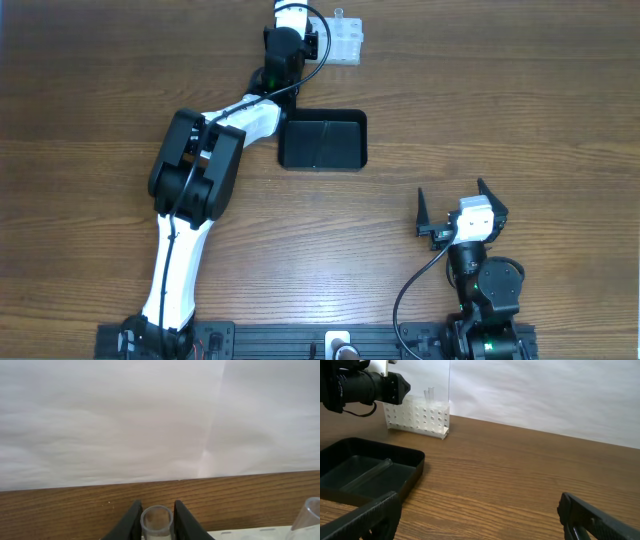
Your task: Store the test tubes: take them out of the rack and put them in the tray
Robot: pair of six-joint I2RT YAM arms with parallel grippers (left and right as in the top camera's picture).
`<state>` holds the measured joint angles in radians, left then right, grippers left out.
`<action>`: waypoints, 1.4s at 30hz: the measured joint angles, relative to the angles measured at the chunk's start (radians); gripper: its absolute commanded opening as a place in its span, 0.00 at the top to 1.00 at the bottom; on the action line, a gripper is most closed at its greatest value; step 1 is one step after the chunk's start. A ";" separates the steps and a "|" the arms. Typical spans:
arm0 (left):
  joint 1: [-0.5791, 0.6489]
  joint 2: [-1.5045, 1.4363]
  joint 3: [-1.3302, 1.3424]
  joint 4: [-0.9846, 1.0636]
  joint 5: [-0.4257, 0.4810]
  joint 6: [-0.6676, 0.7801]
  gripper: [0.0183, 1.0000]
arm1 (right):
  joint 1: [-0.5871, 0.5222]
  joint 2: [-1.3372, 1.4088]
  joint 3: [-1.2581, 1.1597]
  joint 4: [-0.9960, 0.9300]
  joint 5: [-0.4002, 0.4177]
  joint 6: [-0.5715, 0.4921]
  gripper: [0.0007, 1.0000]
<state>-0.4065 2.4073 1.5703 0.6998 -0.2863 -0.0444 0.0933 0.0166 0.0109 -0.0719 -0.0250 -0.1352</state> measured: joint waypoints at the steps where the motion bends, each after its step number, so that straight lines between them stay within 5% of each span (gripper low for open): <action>1: 0.000 0.000 0.000 0.000 0.000 0.000 0.82 | 0.000 0.000 0.000 0.000 0.000 0.001 0.01; 12: 0.000 0.000 0.000 0.000 0.003 0.000 0.86 | 0.000 0.000 0.000 0.000 0.000 0.000 0.01; 19: 0.000 0.000 0.000 0.000 0.003 0.000 0.98 | 0.000 0.000 0.000 0.000 0.000 0.000 0.01; 42: 0.008 -0.193 0.000 -0.018 0.002 0.000 0.98 | 0.000 0.000 0.000 0.000 0.000 0.001 0.01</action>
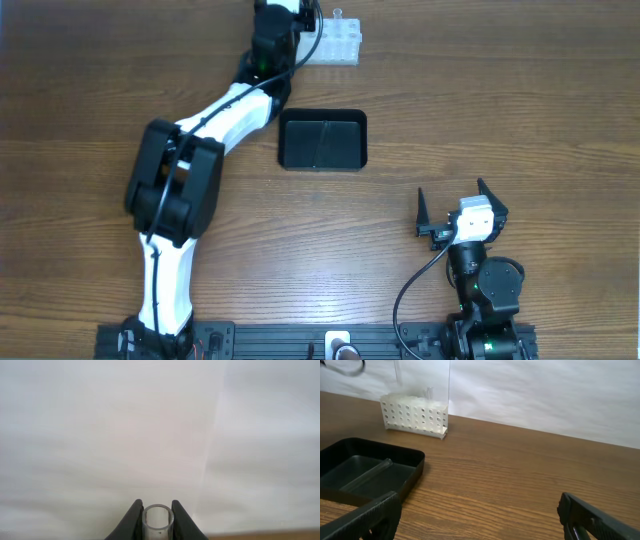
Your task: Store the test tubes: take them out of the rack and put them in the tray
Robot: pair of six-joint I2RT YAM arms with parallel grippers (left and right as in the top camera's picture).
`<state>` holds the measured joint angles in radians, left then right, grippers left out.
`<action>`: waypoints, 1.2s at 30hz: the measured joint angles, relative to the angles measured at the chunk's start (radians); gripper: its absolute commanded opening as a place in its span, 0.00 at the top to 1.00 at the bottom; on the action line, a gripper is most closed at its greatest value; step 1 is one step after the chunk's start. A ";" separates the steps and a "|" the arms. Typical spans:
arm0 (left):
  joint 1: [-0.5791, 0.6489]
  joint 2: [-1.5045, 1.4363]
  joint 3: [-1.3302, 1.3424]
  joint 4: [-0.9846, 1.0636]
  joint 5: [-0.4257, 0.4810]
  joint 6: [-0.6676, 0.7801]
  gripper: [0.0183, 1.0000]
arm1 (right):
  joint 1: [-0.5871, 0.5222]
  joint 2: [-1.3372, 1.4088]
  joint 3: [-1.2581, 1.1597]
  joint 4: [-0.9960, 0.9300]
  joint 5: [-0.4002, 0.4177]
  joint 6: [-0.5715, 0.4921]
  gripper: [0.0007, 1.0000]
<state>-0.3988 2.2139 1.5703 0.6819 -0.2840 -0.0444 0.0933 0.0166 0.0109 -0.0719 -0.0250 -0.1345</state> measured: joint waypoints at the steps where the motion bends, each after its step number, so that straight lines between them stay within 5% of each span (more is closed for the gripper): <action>1: 0.003 -0.017 0.001 0.000 0.000 0.000 0.98 | 0.000 0.000 0.000 0.000 0.000 0.000 0.01; 7: 0.020 -0.098 0.001 -0.029 0.000 0.000 0.98 | 0.000 0.000 0.000 0.000 0.000 0.000 0.01; 15: 0.017 -0.249 0.007 -0.420 0.019 -0.025 0.98 | 0.000 0.000 0.000 0.000 0.000 -0.001 0.01; 28: -0.032 -0.368 0.016 -1.185 0.243 -0.271 0.98 | 0.000 0.000 0.000 0.000 0.000 0.000 0.01; 36: -0.083 -0.333 0.016 -1.344 0.282 -0.293 0.97 | 0.000 0.000 0.000 0.000 0.000 -0.001 0.01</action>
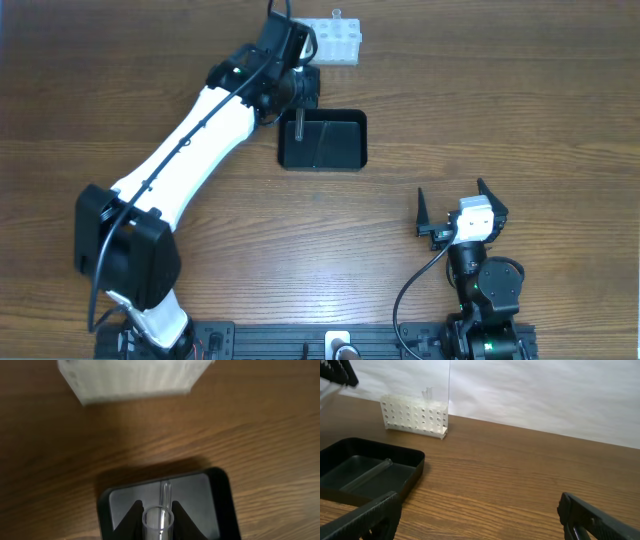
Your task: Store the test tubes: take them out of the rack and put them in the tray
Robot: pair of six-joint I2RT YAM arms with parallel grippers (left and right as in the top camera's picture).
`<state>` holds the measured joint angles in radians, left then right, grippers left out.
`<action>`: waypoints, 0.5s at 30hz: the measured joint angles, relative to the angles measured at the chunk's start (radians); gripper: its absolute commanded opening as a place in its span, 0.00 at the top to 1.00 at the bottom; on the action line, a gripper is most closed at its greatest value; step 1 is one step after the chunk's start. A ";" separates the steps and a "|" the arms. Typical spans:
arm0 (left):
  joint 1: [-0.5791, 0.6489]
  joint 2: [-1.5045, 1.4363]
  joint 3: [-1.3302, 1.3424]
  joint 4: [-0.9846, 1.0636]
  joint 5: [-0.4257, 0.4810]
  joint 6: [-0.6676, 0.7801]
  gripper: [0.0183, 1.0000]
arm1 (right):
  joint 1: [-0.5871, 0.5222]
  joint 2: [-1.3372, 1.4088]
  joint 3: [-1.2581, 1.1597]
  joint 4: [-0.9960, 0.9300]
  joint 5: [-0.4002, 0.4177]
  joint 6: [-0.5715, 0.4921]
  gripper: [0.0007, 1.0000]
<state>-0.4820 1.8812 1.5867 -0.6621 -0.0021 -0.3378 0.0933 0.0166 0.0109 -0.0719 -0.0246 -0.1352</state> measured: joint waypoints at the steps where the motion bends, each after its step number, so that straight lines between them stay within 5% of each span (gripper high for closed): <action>1: 0.000 0.010 0.000 -0.001 0.000 0.000 0.96 | 0.000 0.000 0.000 0.000 0.000 0.000 0.01; 15: 0.023 0.156 0.000 -0.004 0.003 -0.003 0.91 | 0.000 0.000 0.000 0.000 0.000 0.000 0.01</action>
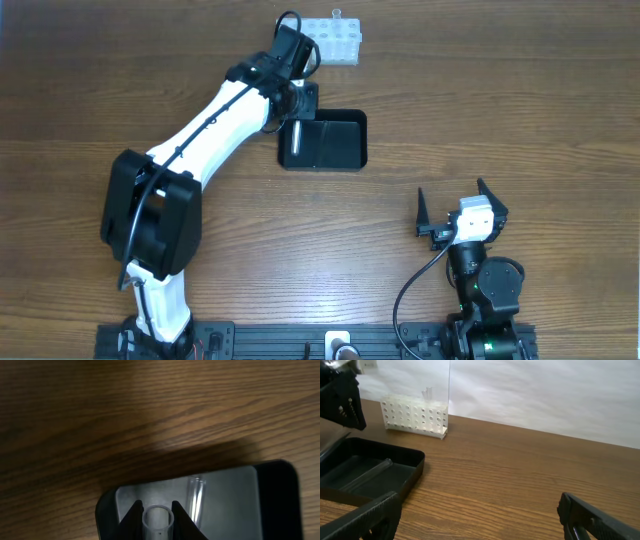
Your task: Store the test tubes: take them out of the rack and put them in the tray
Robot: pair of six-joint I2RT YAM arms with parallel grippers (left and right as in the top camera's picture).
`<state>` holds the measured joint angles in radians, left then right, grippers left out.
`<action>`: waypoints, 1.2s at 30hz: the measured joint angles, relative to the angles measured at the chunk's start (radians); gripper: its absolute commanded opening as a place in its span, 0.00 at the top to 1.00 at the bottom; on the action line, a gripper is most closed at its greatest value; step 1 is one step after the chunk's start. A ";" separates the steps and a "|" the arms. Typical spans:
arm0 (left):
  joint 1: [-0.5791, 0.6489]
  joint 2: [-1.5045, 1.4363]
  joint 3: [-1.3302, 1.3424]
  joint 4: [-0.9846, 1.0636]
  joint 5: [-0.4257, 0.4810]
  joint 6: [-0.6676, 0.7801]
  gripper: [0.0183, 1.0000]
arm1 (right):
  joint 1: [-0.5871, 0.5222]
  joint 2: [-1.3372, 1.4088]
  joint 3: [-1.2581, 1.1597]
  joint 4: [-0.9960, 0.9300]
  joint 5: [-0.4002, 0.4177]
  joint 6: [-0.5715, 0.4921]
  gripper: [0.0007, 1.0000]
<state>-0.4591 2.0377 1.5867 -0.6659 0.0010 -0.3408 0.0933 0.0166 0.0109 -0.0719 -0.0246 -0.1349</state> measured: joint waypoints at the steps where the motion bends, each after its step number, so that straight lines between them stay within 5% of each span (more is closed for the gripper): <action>1: 0.001 0.006 0.000 -0.001 0.000 0.000 0.91 | 0.000 0.000 0.000 0.000 0.000 0.000 0.01; 27: 0.005 0.072 0.000 0.000 0.000 0.000 0.87 | 0.000 0.000 0.000 0.000 0.000 0.000 0.01; 36: 0.005 0.078 0.000 0.000 0.000 0.000 0.72 | 0.000 0.000 0.000 0.000 0.000 -0.001 0.01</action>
<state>-0.4538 2.1159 1.5867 -0.6659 0.0010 -0.3408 0.0933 0.0166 0.0109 -0.0719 -0.0250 -0.1356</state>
